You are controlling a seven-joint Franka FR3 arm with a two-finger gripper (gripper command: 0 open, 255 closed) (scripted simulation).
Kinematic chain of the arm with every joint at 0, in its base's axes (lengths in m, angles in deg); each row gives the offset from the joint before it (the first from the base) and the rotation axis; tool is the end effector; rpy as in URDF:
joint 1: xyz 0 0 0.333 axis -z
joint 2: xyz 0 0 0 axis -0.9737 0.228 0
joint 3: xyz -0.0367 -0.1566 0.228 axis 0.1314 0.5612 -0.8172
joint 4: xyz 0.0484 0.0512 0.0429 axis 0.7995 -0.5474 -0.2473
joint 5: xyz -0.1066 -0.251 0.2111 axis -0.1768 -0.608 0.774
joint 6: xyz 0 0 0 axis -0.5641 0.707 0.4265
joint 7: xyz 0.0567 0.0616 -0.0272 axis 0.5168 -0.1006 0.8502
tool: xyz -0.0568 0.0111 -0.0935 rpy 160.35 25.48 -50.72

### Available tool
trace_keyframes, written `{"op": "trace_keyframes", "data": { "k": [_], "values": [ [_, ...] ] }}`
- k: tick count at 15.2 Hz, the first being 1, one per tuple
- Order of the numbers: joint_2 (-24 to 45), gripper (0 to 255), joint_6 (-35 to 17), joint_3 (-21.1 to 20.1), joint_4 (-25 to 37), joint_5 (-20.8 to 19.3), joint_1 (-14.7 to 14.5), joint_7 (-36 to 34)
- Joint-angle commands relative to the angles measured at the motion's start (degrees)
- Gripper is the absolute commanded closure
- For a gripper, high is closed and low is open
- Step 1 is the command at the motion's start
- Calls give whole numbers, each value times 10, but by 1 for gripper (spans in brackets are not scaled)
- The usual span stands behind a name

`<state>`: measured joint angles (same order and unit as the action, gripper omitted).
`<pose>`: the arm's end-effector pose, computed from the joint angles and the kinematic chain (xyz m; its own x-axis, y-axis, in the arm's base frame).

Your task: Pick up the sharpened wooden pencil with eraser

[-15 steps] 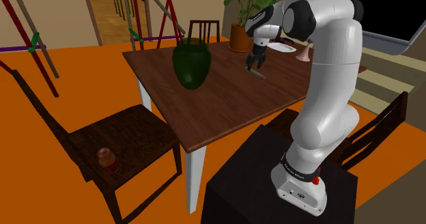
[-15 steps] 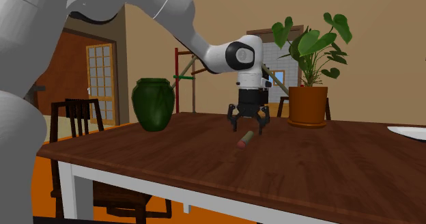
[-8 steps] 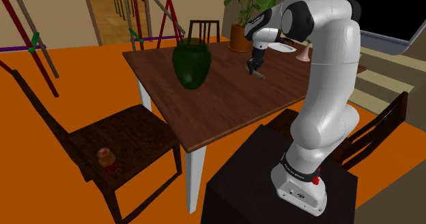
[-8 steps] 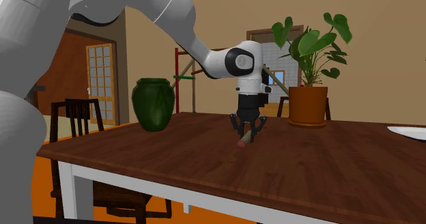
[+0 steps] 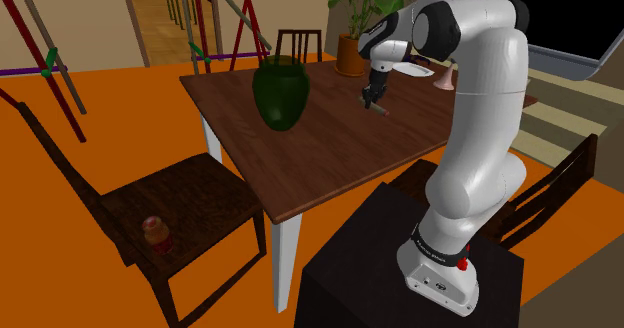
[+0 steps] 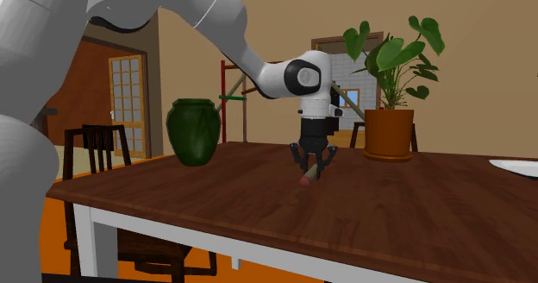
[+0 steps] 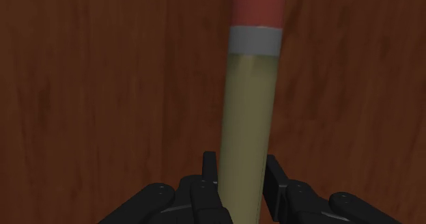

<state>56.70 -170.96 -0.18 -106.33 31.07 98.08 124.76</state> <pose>0.4239 -0.4040 0.3503 0.9633 -0.2685 -0.0065 -0.2686 -0.9629 -0.0268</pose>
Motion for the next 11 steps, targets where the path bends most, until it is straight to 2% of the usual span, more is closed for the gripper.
{"op": "trace_keyframes", "data": {
  "k": [1,11],
  "values": [
    [-5,255,10,1,6,-3,-1,-2],
    [-32,255,76,8,48,-19,-4,-13]
  ]
}}
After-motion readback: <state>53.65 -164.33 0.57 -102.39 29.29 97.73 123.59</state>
